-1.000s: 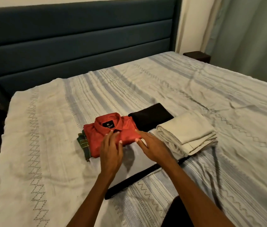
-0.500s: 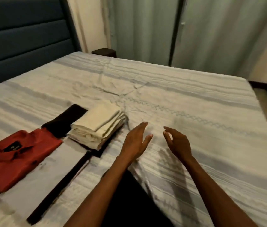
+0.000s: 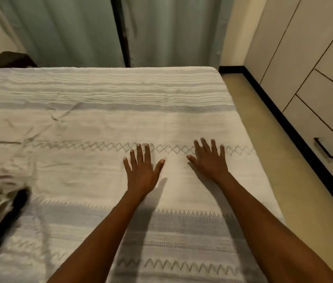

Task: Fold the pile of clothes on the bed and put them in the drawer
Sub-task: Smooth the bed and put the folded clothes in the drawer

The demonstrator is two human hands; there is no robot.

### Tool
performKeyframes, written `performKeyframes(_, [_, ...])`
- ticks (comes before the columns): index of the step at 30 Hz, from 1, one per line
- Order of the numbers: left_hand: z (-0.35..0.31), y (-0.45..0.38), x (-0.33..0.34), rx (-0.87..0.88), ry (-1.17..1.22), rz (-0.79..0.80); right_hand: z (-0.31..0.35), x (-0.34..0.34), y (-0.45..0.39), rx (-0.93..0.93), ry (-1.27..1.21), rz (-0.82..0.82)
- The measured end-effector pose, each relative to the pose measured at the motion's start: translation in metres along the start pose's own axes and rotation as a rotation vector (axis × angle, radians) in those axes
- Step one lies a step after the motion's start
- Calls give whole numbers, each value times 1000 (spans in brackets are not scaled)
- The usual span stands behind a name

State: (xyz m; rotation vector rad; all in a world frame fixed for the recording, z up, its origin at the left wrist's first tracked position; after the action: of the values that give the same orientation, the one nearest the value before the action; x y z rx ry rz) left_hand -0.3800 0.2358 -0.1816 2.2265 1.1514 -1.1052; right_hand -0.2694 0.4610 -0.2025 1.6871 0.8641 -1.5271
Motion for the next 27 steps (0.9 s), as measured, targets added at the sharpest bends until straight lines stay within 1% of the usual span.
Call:
performKeyframes(5, [-33, -107, 63, -103, 7, -73, -41, 12, -103, -45, 30, -93])
performKeyframes(10, [-42, -157, 112, -250, -83, -163, -61, 35, -164, -33, 26, -68])
performKeyframes(11, [-38, -148, 109, -253, -106, -197, -56, 31, -153, -26, 36, -139])
performKeyframes(12, [-35, -146, 111, -250, -139, -202, -53, 32, -149, -33, 54, -176])
performKeyframes(16, [-39, -148, 112, -270, -190, -200, -57, 25, -151, -31, -3, -207])
performKeyframes(20, [-40, -153, 117, -299, -192, -168, -60, 22, -158, -29, -52, -187])
performKeyframes(27, [-37, -159, 128, -340, -239, -161, -62, 30, -164, -23, -62, -144])
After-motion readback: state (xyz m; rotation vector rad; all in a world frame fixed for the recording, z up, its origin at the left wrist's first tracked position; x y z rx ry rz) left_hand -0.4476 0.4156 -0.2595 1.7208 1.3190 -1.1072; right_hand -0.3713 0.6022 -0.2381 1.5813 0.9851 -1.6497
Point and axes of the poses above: each hand's wrist, its own y-axis away from the middle knuckle, its own x-axis out of the palm, z = x × y, the point moved 7 cm from there along -y, towards the middle knuckle, and after that the axes turned 13 degrees about y, right-handed, at the moved point
